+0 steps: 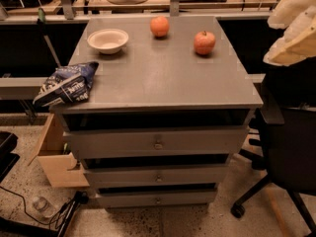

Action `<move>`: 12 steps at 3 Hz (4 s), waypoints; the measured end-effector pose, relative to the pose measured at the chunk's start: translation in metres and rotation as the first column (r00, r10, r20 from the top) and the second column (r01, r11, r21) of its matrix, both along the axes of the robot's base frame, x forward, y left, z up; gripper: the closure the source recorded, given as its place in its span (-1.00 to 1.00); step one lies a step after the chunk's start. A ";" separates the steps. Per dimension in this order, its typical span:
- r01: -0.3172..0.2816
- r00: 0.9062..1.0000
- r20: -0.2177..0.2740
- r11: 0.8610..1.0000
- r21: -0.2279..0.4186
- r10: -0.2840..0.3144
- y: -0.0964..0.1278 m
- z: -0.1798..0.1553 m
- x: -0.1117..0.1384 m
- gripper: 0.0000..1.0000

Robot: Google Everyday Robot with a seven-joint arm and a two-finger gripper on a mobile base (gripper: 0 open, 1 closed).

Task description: Move apple near blue chip bag

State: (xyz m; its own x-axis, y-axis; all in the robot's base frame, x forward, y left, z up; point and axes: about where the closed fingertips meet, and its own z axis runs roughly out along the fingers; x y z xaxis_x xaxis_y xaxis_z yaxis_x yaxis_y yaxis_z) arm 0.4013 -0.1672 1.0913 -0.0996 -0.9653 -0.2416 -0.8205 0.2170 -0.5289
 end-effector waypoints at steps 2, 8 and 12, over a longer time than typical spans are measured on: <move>0.000 1.000 0.000 1.000 0.000 0.000 0.000 0.000 0.000 0.13; 0.085 0.995 0.054 0.990 -0.112 -0.079 -0.027 0.002 0.019 -0.60; 0.293 0.948 0.073 0.938 0.183 -0.310 -0.064 -0.030 0.130 -1.00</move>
Offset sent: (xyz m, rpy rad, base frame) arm 0.0025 -0.0001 -0.0016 -0.0125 0.0008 -0.0127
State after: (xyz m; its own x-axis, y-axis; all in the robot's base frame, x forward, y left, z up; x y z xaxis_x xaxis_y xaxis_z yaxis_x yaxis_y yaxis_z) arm 0.5316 -0.2312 1.0613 -0.3471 -0.8380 -0.4211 -0.6479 0.5389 -0.5384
